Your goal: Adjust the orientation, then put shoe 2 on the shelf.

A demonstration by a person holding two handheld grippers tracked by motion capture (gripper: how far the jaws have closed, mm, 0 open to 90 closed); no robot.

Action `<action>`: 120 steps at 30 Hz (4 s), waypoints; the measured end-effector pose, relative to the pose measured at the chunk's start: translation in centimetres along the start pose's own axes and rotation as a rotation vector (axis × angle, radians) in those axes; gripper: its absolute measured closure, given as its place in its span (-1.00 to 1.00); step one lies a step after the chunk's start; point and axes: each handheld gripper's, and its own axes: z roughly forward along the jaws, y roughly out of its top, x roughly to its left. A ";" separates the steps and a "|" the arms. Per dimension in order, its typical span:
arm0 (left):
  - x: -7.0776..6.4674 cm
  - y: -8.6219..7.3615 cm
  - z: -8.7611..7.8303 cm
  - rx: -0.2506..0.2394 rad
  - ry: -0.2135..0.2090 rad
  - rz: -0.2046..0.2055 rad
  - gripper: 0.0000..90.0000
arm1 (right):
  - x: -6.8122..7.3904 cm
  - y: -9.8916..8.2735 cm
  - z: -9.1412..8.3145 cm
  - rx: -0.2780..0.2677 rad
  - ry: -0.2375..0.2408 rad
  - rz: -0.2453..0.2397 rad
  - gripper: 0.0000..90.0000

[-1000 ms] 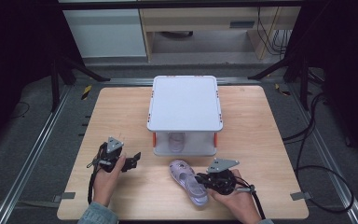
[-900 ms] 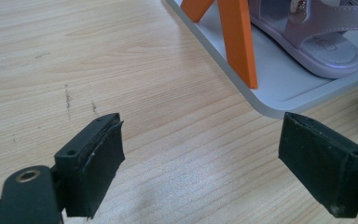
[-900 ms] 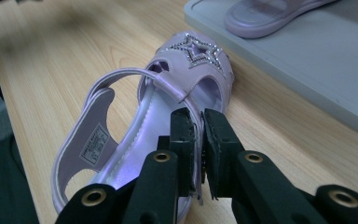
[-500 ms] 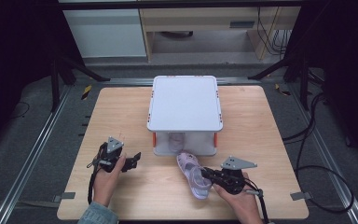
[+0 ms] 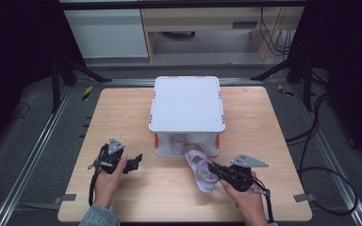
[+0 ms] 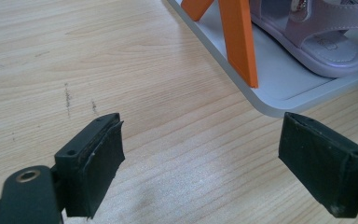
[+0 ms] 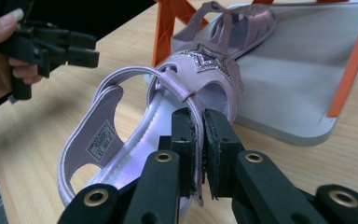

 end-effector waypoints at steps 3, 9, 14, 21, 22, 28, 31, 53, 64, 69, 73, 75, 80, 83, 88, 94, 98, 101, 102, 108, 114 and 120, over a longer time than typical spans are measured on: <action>0.0 0.0 0.0 0.002 0.000 0.000 -0.71 | -0.2 0.1 0.1 -0.016 -0.013 0.017 0.85; 0.1 0.0 0.0 0.001 0.000 -0.003 -0.71 | -0.6 0.4 0.5 -0.045 -0.025 0.049 0.85; 0.0 0.0 0.0 0.000 -0.002 -0.003 -0.71 | -0.8 0.5 0.7 -0.066 -0.041 0.063 0.85; 0.0 0.0 0.1 0.003 -0.003 -0.002 -0.71 | -1.2 0.8 1.0 -0.085 -0.060 0.076 0.85; 0.0 0.0 0.1 0.004 -0.004 -0.005 -0.71 | -1.3 0.8 1.0 -0.087 -0.057 0.082 0.85; 0.0 0.0 0.1 0.003 -0.006 -0.004 -0.71 | -1.2 1.0 1.5 -0.100 -0.066 0.089 0.85; 0.0 0.0 0.1 0.003 -0.006 -0.006 -0.71 | -1.3 1.2 1.7 -0.115 -0.078 0.102 0.85; 0.0 0.0 0.0 -0.001 -0.008 -0.006 -0.71 | -2.1 1.0 3.3 -0.179 -0.141 0.186 0.85; 0.0 0.0 0.0 0.000 -0.010 -0.005 -0.71 | -2.8 1.5 5.0 -0.157 -0.194 0.177 0.85; 0.0 0.0 0.0 -0.003 -0.012 -0.006 -0.71 | -3.1 1.4 5.7 -0.152 -0.206 0.175 0.85; 0.0 0.0 0.0 0.000 -0.012 -0.005 -0.71 | -3.1 1.3 6.0 -0.153 -0.213 0.183 0.85; 0.0 0.0 0.0 -0.001 -0.012 -0.005 -0.71 | -3.1 1.3 6.1 -0.151 -0.212 0.191 0.85; 0.0 0.0 0.0 -0.001 -0.012 -0.006 -0.71 | -3.3 1.2 6.3 -0.146 -0.217 0.193 0.84; 0.0 0.0 0.0 0.000 -0.013 -0.005 -0.71 | -3.4 1.2 6.5 -0.144 -0.222 0.196 0.84; 0.0 0.0 0.0 0.000 -0.013 -0.005 -0.71 | -3.5 1.1 6.7 -0.134 -0.229 0.197 0.84; 0.0 0.0 0.0 -0.001 -0.014 -0.006 -0.71 | -3.4 1.0 7.0 -0.119 -0.219 0.196 0.78; 0.0 0.0 -0.1 -0.006 -0.013 -0.009 -0.71 | -3.1 1.2 7.4 -0.114 -0.198 0.204 0.68; 0.0 0.2 -0.3 -0.023 -0.022 -0.009 -0.71 | -2.9 1.4 7.3 -0.108 -0.172 0.205 0.51; 0.0 0.3 -0.4 -0.030 -0.026 -0.011 -0.71 | -2.8 1.6 7.1 -0.107 -0.166 0.200 0.39; 0.0 2.1 -2.1 -0.099 -0.066 -0.016 -0.66 | -2.2 2.0 5.3 -0.101 -0.106 0.186 0.25; -0.1 5.8 -4.3 -0.134 -0.108 0.031 -0.64 | -1.9 2.2 3.3 -0.090 -0.047 0.138 0.22; -0.9 10.3 -6.0 -0.182 -0.112 0.073 -0.52 | -1.5 2.1 2.0 -0.077 -0.007 0.080 0.35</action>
